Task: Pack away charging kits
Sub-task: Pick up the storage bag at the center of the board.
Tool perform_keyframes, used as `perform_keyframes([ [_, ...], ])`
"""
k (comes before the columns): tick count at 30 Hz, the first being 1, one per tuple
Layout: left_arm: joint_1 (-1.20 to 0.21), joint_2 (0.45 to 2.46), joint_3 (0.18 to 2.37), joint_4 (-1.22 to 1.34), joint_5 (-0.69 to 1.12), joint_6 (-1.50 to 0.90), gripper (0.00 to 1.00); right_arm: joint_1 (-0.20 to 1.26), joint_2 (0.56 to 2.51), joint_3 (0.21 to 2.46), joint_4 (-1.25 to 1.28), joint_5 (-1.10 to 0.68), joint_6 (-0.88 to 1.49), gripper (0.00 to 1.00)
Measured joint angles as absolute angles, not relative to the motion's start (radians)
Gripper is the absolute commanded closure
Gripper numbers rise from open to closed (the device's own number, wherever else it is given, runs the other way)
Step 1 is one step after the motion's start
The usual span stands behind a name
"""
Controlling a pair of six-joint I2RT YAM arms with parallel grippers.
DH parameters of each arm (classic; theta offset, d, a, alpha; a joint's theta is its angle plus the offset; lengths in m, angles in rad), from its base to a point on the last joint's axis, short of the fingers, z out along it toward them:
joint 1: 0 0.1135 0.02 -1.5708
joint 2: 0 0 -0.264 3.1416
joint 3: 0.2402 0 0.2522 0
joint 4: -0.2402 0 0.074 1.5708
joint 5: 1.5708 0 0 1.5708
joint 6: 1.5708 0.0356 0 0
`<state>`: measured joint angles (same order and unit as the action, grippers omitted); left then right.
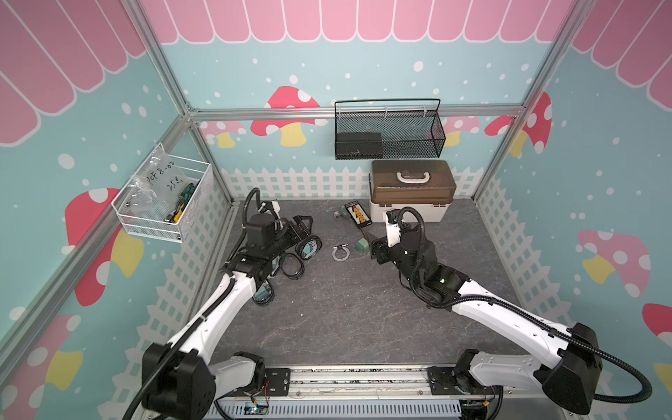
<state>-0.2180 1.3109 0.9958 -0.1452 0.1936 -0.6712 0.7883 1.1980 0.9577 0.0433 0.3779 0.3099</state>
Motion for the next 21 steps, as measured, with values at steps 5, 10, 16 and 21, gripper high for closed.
perform_keyframes([
  [5,-0.223,1.530,1.084,-0.212,0.175,-0.550,0.12,0.738,1.180,0.909,0.037,0.364,0.344,0.19],
  [10,-0.222,1.671,1.154,-0.235,0.164,-0.453,0.12,0.683,1.227,0.902,0.040,0.313,0.374,0.04],
  [16,-0.206,1.765,1.222,-0.239,0.143,-0.370,0.12,0.641,1.315,0.899,0.056,0.229,0.387,0.04],
  [21,-0.172,1.862,1.292,-0.251,0.150,-0.342,0.14,0.627,1.351,0.899,0.070,0.167,0.387,0.04],
])
